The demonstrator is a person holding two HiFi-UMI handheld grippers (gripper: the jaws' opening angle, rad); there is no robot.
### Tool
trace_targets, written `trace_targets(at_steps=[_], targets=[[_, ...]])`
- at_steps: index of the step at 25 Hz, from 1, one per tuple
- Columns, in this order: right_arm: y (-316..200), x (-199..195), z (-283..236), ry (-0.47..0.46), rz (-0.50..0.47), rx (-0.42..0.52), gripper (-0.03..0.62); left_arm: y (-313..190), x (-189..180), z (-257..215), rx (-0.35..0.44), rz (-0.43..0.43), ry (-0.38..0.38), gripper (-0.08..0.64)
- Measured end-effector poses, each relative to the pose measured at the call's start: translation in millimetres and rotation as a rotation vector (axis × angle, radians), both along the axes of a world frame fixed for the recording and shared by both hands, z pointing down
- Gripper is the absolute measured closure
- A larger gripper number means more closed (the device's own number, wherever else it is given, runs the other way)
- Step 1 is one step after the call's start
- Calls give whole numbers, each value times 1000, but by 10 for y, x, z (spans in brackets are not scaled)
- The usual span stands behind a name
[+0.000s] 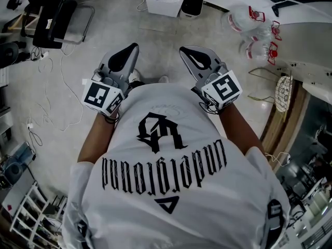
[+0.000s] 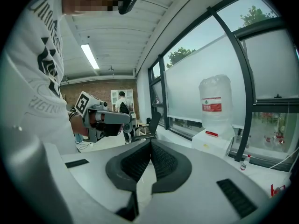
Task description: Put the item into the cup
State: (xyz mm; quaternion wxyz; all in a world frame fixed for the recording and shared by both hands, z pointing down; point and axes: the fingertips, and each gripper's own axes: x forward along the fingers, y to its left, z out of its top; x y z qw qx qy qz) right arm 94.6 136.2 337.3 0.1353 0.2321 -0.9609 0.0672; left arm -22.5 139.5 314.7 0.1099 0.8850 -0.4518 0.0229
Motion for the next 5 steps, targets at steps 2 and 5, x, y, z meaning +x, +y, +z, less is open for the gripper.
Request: trace_targets(at_steps=[2, 5], targets=[[-5, -8, -8, -2, -4, 3, 578, -6, 4, 2, 0, 0, 2, 546], [-15, -14, -7, -4, -2, 3, 578, -17, 4, 7, -2, 1, 6, 546]])
